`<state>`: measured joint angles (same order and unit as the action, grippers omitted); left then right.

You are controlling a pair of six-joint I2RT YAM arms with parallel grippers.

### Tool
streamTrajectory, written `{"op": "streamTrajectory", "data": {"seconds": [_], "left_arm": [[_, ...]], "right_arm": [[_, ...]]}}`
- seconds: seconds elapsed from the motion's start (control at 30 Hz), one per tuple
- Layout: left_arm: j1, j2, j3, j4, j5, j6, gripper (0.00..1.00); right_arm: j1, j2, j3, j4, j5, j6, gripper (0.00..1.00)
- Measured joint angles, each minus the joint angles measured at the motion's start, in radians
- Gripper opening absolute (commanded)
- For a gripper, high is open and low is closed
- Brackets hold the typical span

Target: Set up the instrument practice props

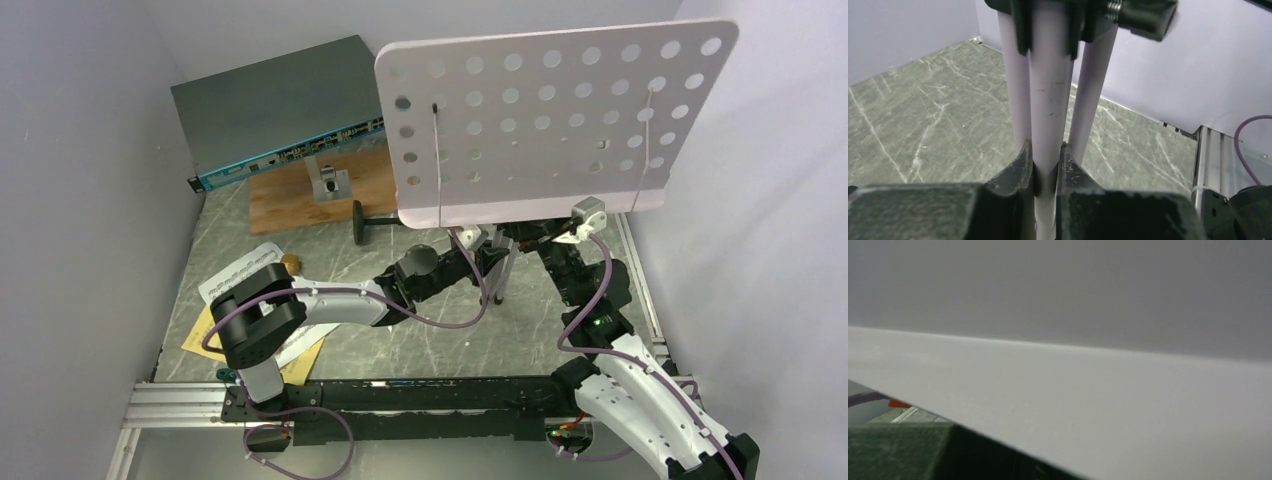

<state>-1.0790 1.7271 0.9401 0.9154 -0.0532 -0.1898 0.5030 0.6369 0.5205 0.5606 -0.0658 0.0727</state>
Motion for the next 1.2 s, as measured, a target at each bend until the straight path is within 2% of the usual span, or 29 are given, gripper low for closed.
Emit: {"op": "streamTrajectory", "data": {"seconds": [0.4, 0.63, 0.77, 1.2], "left_arm": [[-0.043, -0.033, 0.042, -0.142, -0.035, 0.151, 0.0], [-0.054, -0.04, 0.042, -0.159, -0.053, 0.179, 0.0], [-0.063, -0.04, 0.051, -0.177, -0.092, 0.203, 0.0], [-0.068, -0.048, 0.058, -0.196, -0.125, 0.253, 0.0]], "right_arm": [[0.006, -0.083, 0.002, -0.103, 0.012, -0.066, 0.0], [0.011, -0.087, 0.002, -0.112, 0.01, -0.073, 0.29], [0.014, -0.099, 0.018, -0.189, 0.031, -0.065, 0.39], [0.014, -0.117, 0.044, -0.306, 0.068, -0.053, 0.53]]}}
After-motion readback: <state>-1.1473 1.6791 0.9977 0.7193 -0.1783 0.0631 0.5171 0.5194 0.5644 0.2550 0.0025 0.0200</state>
